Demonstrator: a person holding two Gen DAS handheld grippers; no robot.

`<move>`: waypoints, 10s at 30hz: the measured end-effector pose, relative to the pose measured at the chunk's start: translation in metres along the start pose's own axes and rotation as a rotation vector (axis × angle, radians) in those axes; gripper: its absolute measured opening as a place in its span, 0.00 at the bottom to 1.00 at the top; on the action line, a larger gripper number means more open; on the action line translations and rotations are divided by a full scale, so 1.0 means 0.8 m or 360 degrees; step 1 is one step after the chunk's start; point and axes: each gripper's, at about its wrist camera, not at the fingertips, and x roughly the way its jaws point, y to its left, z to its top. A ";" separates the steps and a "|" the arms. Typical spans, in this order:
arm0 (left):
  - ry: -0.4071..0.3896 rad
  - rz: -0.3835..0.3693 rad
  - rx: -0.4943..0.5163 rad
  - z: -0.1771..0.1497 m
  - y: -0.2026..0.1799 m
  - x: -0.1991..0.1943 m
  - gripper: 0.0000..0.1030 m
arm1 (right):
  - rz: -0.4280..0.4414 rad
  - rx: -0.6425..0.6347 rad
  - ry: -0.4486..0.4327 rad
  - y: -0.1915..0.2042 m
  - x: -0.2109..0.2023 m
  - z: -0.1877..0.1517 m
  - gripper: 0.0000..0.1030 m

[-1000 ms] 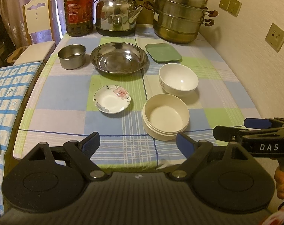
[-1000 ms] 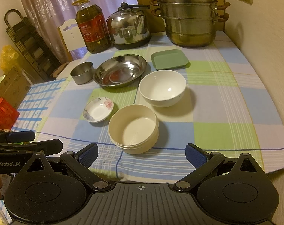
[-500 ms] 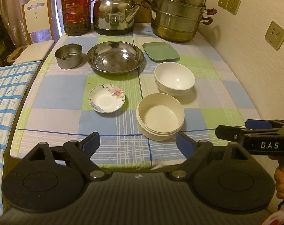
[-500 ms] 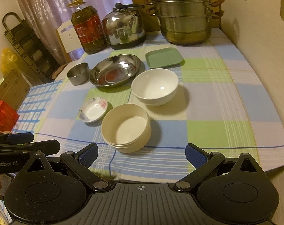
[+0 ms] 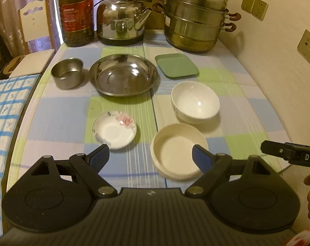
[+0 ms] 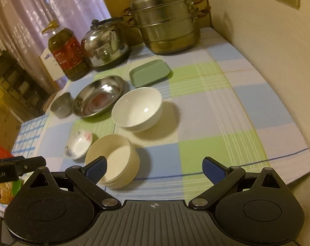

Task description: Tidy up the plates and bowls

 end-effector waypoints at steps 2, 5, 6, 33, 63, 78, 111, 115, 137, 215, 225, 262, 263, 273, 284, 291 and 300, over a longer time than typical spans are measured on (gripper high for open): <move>-0.0015 -0.0010 0.0021 0.012 0.002 0.013 0.81 | 0.0005 0.0033 -0.0022 -0.008 0.006 0.008 0.96; -0.0032 -0.0073 0.0025 0.035 0.007 0.035 0.79 | -0.0006 0.0107 -0.0053 -0.019 0.018 0.023 0.96; -0.0037 -0.0090 0.0029 0.045 0.008 0.044 0.77 | 0.0001 0.0129 -0.0065 -0.023 0.022 0.027 0.96; -0.0059 -0.0353 0.0293 0.222 -0.007 0.291 0.43 | 0.0061 0.0284 -0.0100 -0.075 0.242 0.188 0.67; 0.0140 -0.0405 0.0268 0.290 -0.005 0.438 0.32 | 0.0036 0.0446 0.0024 -0.106 0.398 0.244 0.05; 0.0227 -0.0384 0.0240 0.287 -0.016 0.476 0.07 | 0.0011 0.0513 -0.0020 -0.133 0.396 0.250 0.05; 0.0035 -0.0437 0.0061 0.269 0.008 0.311 0.06 | 0.0158 0.0410 -0.0126 -0.066 0.262 0.244 0.05; 0.0024 -0.0418 0.0024 0.248 0.023 0.282 0.06 | 0.0192 0.0374 -0.0104 -0.050 0.241 0.228 0.05; 0.0032 -0.0204 -0.0224 0.146 0.124 0.178 0.06 | 0.0398 0.0155 0.0165 0.045 0.217 0.138 0.05; 0.0176 0.0000 -0.0330 0.206 0.204 0.341 0.23 | 0.0170 -0.0153 0.0391 0.130 0.433 0.201 0.12; 0.0098 -0.0043 -0.0272 0.203 0.187 0.293 0.24 | 0.0268 -0.0118 0.0266 0.132 0.381 0.198 0.46; 0.0035 -0.0044 -0.0209 0.009 0.091 0.032 0.31 | 0.0271 -0.0122 0.0128 0.062 0.085 -0.001 0.66; 0.0034 -0.0041 -0.0209 0.004 0.089 0.028 0.31 | 0.0262 -0.0124 0.0125 0.059 0.080 -0.007 0.66; 0.0023 -0.0024 -0.0209 -0.036 0.060 -0.004 0.31 | 0.0249 -0.0140 0.0110 0.039 0.043 -0.042 0.67; 0.0050 -0.0004 -0.0183 -0.058 0.048 -0.018 0.31 | 0.0263 -0.0156 0.0129 0.036 0.026 -0.065 0.67; 0.0080 -0.0036 -0.0148 -0.053 0.053 -0.008 0.31 | 0.0255 -0.0166 0.0153 0.047 0.030 -0.068 0.67; 0.0117 -0.0098 -0.0038 -0.029 0.084 0.014 0.31 | 0.0259 -0.0126 0.0169 0.087 0.054 -0.064 0.67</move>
